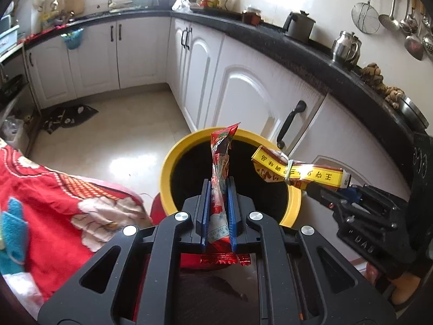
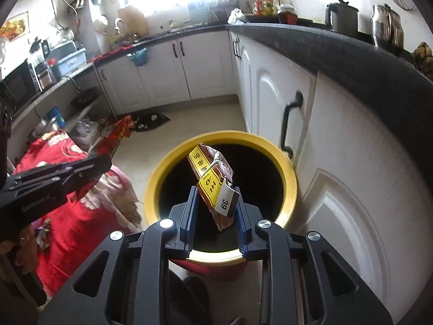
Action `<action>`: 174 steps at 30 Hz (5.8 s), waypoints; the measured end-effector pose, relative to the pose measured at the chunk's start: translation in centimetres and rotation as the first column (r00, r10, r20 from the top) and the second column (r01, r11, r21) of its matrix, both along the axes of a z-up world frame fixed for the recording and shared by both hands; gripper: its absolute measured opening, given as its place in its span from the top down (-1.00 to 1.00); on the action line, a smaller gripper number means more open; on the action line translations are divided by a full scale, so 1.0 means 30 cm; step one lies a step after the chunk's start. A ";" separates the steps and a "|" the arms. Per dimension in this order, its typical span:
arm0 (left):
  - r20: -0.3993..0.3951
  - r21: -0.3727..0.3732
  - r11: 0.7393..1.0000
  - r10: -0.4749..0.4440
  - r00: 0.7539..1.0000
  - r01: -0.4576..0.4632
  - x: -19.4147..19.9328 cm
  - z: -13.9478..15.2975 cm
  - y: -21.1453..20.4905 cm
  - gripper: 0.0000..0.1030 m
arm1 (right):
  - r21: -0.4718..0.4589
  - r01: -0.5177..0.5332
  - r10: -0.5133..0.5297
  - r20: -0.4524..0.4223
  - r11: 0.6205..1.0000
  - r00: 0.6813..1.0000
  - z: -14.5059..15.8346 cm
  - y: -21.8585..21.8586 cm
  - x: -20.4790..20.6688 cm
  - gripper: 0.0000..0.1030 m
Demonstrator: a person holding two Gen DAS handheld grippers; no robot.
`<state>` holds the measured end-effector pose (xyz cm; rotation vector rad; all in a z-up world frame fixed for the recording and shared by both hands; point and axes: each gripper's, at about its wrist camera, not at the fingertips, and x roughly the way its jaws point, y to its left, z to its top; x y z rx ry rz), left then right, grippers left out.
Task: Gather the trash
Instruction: 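Open both tools to drop the wrapper and packet into the bin, then move both open tools back to the trash pile on the bedspread, then grasp the red plastic bag with the left tool while the right tool grasps the white mesh net, then carry the red bag and white mesh net in both tools over the bin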
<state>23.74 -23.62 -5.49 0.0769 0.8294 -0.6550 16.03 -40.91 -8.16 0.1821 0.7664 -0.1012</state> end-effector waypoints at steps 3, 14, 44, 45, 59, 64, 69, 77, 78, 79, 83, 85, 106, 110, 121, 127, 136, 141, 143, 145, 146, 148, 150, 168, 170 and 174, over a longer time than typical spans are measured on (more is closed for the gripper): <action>-0.023 0.009 1.000 -0.006 1.000 0.007 0.021 -0.031 -0.029 0.85 | 0.020 0.011 -0.011 -0.022 1.000 1.000 -0.040 -0.019 0.008 0.53; -0.043 0.059 0.995 0.081 0.996 -0.079 0.067 -0.081 -0.018 -0.26 | 0.031 0.050 -0.049 -0.048 0.998 0.998 -0.086 -0.040 0.020 0.00; 0.121 -0.048 0.921 0.391 0.913 -0.388 -0.132 0.192 0.482 -0.79 | 0.008 -0.187 0.183 0.177 0.982 0.967 0.186 0.273 -0.066 -0.36; 0.125 -0.049 0.917 0.398 0.909 -0.395 -0.138 0.196 0.497 -0.79 | 0.012 -0.201 0.195 0.181 0.980 0.964 0.191 0.288 -0.069 -0.36; 0.162 -0.050 0.825 0.563 0.810 -0.564 -0.235 0.221 0.795 -0.79 | 0.010 -0.432 0.422 0.194 0.902 0.886 0.213 0.572 -0.119 -0.37; 0.175 -0.051 0.789 0.610 0.773 -0.612 -0.272 0.229 0.889 -0.79 | 0.034 -0.537 0.524 0.172 0.843 0.834 0.195 0.695 -0.133 -0.37; 0.178 -0.049 0.760 0.646 0.743 -0.649 -0.301 0.224 0.970 -0.79 | 0.040 -0.631 0.621 0.141 0.775 0.771 0.172 0.819 -0.156 -0.37; 0.158 -0.024 0.690 0.718 0.678 -0.724 -0.349 0.180 1.121 -0.79 | 0.002 -0.749 0.748 0.053 0.662 0.661 0.129 1.005 -0.188 -0.44; 0.152 -0.019 0.679 0.727 0.669 -0.734 -0.354 0.171 1.140 -0.79 | -0.009 -0.762 0.762 0.037 0.647 0.646 0.117 1.030 -0.195 -0.44; 0.146 -0.016 0.673 0.733 0.664 -0.740 -0.355 0.164 1.155 -0.79 | -0.016 -0.771 0.771 0.025 0.636 0.636 0.105 1.042 -0.190 -0.44; 0.125 0.006 0.632 0.768 0.628 -0.775 -0.366 0.121 1.229 -0.79 | -0.037 -0.792 0.792 -0.024 0.610 0.611 0.059 1.102 -0.189 -0.44; 0.096 0.015 0.607 0.790 0.606 -0.794 -0.368 0.090 1.274 -0.79 | -0.046 -0.793 0.792 -0.039 0.607 0.609 0.043 1.121 -0.185 -0.44; -0.248 -0.095 0.531 0.806 0.537 -0.842 -0.343 -0.168 1.469 -0.06 | -0.005 -0.829 0.821 -0.134 0.559 0.554 -0.050 1.175 -0.137 0.74; -0.266 -0.116 0.558 0.779 0.567 -0.821 -0.348 -0.176 1.459 0.59 | 0.008 -0.838 0.833 -0.114 0.546 0.542 -0.030 1.166 -0.153 0.76; -0.154 -0.138 0.576 0.791 0.592 -0.805 -0.411 -0.039 1.453 0.80 | 0.038 -0.838 0.838 -0.048 0.545 0.543 0.036 1.116 -0.199 0.77; -0.091 -0.161 0.599 0.782 0.616 -0.784 -0.433 0.048 1.407 0.80 | 0.041 -0.819 0.820 -0.017 0.573 0.573 0.072 1.075 -0.199 0.78; -0.027 -0.179 0.660 0.738 0.674 -0.730 -0.424 0.130 1.304 0.80 | 0.032 -0.778 0.778 0.030 0.627 0.628 0.126 0.984 -0.195 0.78; -0.008 -0.183 0.692 0.710 0.704 -0.699 -0.413 0.154 1.241 0.80 | 0.032 -0.752 0.750 0.052 0.658 0.659 0.147 0.930 -0.184 0.78; 0.001 -0.181 0.704 0.699 0.715 -0.687 -0.408 0.162 1.218 0.80 | 0.033 -0.740 0.738 0.062 0.671 0.672 0.158 0.909 -0.177 0.78; 0.008 -0.182 0.715 0.688 0.726 -0.675 -0.403 0.169 1.196 0.80 | 0.032 -0.727 0.724 0.072 0.686 0.686 0.169 0.886 -0.169 0.78; 0.013 -0.183 0.721 0.682 0.732 -0.668 -0.399 0.175 1.181 0.80 | 0.032 -0.722 0.718 0.075 0.692 0.692 0.173 0.873 -0.164 0.78; 0.021 -0.183 0.731 0.672 0.740 -0.658 -0.393 0.181 1.159 0.80 | 0.033 -0.709 0.705 0.082 0.704 0.704 0.181 0.855 -0.158 0.78; 0.029 -0.184 0.742 0.660 0.751 -0.645 -0.384 0.190 1.134 0.80 | 0.036 -0.695 0.690 0.091 0.719 0.718 0.190 0.829 -0.150 0.78; 0.089 -0.195 0.830 0.546 0.833 -0.523 -0.293 0.251 0.923 0.80 | 0.029 -0.563 0.554 0.150 0.826 0.819 0.250 0.632 -0.115 0.78; 0.097 -0.197 0.838 0.533 0.841 -0.508 -0.282 0.259 0.893 0.80 | 0.027 -0.544 0.534 0.157 0.839 0.831 0.258 0.605 -0.111 0.78; 0.109 -0.198 0.856 0.504 0.857 -0.478 -0.264 0.269 0.846 0.80 | 0.021 -0.509 0.499 0.167 0.861 0.851 0.267 0.563 -0.108 0.78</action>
